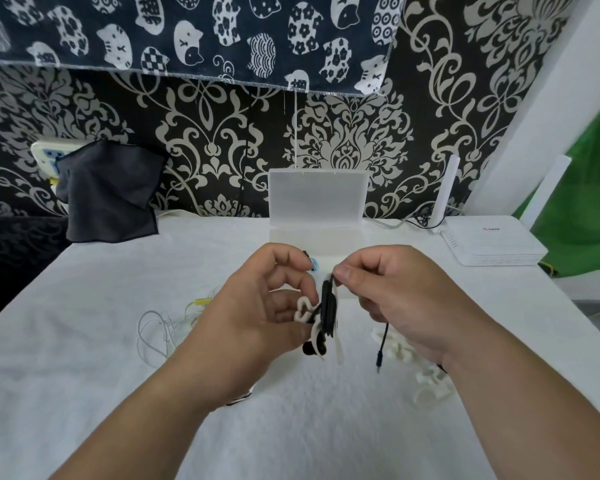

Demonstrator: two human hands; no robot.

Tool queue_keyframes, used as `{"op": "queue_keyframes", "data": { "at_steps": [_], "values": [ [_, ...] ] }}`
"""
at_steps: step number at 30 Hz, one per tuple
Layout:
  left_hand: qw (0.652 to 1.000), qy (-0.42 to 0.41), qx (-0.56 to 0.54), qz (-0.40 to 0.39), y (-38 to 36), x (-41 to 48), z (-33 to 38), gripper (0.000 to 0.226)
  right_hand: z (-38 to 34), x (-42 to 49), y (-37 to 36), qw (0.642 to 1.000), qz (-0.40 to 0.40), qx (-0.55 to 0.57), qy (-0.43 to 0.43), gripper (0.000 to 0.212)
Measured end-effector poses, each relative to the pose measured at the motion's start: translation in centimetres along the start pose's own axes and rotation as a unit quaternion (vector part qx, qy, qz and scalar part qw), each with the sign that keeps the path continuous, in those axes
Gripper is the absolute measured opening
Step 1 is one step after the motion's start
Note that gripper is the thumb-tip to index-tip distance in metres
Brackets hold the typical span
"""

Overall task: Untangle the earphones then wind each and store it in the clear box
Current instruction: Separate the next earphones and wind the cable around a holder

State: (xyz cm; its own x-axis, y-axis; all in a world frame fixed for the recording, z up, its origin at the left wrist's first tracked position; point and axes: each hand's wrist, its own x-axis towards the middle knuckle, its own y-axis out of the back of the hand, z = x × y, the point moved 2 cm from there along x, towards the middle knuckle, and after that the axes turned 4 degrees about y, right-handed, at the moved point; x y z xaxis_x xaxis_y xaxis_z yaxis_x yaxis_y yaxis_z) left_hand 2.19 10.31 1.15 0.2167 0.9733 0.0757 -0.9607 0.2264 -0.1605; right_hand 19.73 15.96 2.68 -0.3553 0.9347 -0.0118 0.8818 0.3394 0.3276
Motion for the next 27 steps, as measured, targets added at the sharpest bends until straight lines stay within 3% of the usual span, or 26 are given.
{"op": "queue_keyframes", "data": {
  "at_steps": [9,15,20,27],
  "values": [
    [1.000,0.009,-0.014,-0.009,0.0,-0.1,0.2,0.053,0.1,0.1,-0.3,1.000,0.021,-0.010,0.003,0.022],
    [0.990,-0.045,-0.012,0.133,0.6,0.1,0.5,0.049,0.7,-0.2,-2.4,0.993,-0.101,-0.005,-0.056,0.035],
    [0.957,-0.045,0.154,0.241,1.3,0.2,0.4,0.054,0.2,-1.1,-3.0,0.976,-0.195,-0.057,-0.078,0.024],
    [0.916,-0.037,0.337,0.213,1.2,-0.3,0.4,0.060,-1.5,-1.6,-1.5,0.977,-0.181,-0.112,-0.031,0.022]
  ]
}}
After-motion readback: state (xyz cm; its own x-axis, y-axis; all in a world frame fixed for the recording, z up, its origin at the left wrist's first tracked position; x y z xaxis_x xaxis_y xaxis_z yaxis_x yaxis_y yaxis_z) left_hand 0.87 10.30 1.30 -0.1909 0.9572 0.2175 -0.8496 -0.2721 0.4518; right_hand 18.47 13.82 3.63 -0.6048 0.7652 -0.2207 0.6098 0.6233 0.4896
